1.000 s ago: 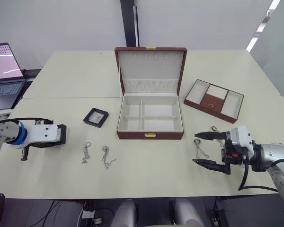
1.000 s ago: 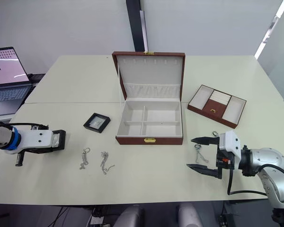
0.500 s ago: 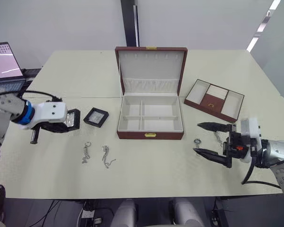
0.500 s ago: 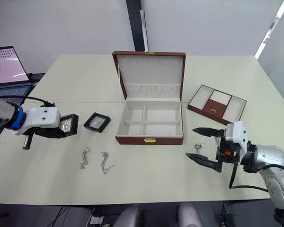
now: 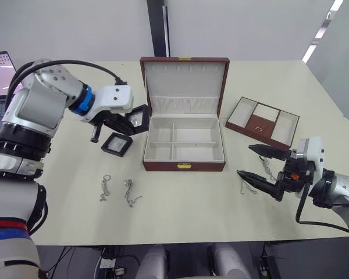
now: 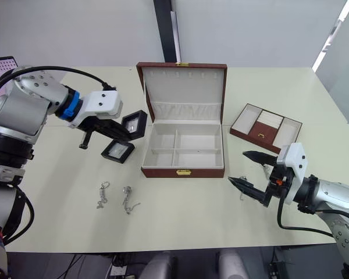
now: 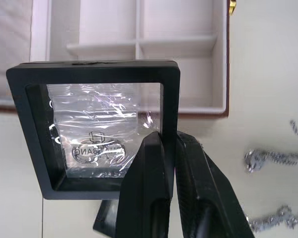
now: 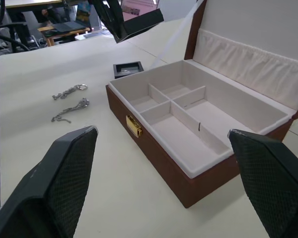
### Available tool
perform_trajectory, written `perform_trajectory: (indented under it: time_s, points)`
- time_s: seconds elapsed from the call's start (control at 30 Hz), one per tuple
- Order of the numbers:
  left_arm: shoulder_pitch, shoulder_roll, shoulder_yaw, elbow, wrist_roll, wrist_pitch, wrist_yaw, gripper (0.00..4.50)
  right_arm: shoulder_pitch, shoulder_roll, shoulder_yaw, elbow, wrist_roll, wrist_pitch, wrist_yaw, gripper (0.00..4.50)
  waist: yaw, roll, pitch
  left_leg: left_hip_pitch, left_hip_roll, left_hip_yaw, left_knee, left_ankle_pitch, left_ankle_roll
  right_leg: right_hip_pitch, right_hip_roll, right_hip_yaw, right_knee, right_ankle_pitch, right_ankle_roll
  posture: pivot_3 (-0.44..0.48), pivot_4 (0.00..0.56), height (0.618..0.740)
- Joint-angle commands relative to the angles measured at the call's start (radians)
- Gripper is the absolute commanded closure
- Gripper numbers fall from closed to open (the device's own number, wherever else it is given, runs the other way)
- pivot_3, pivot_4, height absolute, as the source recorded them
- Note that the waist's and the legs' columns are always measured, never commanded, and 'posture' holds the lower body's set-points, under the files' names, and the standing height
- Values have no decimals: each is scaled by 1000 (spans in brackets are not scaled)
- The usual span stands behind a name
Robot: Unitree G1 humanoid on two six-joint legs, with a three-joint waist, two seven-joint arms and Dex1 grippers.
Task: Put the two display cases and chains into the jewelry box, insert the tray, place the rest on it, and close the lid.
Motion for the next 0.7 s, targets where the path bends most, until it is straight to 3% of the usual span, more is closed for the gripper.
perform_trajectory:
  time_s: [0.03,0.3,0.4,0.7]
  points:
    - [-80,-73,-27,49,-7,14,-5,4481,9,9,-29,-55,26,27,-54,0,1,0,0,0,0,0,0,0,0,0,0,0,0,0,0,0,150,740]
    - [-157,-287,-64,304,144,-118,92,4481,27,39,-37,-78,22,42,-124,0,-1,-2,1,0,-1,0,0,0,0,0,0,0,0,0,0,0,150,740]
    - [-173,-368,-58,374,156,-112,85,4481,33,44,-35,-80,15,37,-137,0,-3,-2,1,0,-1,0,0,0,0,-1,0,1,0,0,0,0,150,740]
    - [-227,-584,-61,615,258,-177,234,4481,57,54,-33,-107,4,41,-172,0,7,-3,2,-1,-2,0,1,0,0,-1,-1,1,0,0,0,0,150,740]
